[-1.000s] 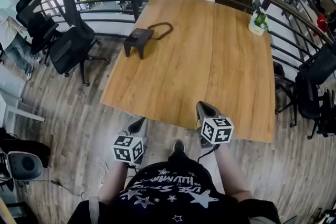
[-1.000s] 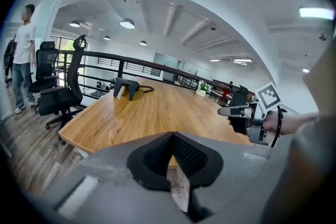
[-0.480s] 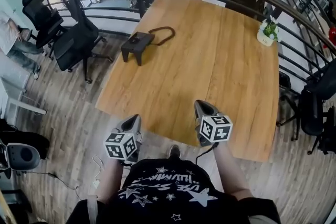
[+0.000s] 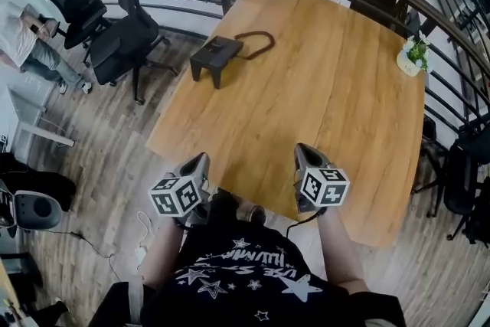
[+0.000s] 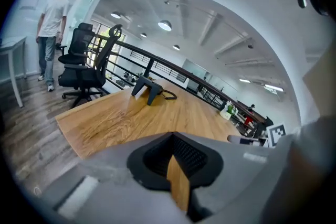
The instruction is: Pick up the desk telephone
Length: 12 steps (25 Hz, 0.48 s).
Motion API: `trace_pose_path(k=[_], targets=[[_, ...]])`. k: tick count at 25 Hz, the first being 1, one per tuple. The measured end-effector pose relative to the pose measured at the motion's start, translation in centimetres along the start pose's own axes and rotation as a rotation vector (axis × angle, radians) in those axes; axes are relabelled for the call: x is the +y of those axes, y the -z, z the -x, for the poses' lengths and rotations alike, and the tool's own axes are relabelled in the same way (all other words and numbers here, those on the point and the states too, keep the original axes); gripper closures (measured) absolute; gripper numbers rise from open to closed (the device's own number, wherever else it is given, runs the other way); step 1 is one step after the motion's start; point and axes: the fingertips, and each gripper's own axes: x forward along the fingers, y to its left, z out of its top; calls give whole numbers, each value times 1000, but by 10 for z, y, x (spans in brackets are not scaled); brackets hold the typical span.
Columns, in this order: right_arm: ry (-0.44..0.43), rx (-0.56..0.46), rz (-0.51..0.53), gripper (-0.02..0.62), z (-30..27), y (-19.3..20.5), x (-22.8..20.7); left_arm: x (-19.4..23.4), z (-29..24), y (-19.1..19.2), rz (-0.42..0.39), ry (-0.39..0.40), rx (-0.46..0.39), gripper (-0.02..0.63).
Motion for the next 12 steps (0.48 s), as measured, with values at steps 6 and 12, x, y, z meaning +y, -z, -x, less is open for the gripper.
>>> trace_pose_path(k=[6, 12], targets=[[72, -36, -35, 594, -3, -13, -6, 21, -33, -41, 139, 45, 8, 604], [136, -60, -61, 594, -19, -41, -9, 29, -66, -100, 185, 117, -2, 604]])
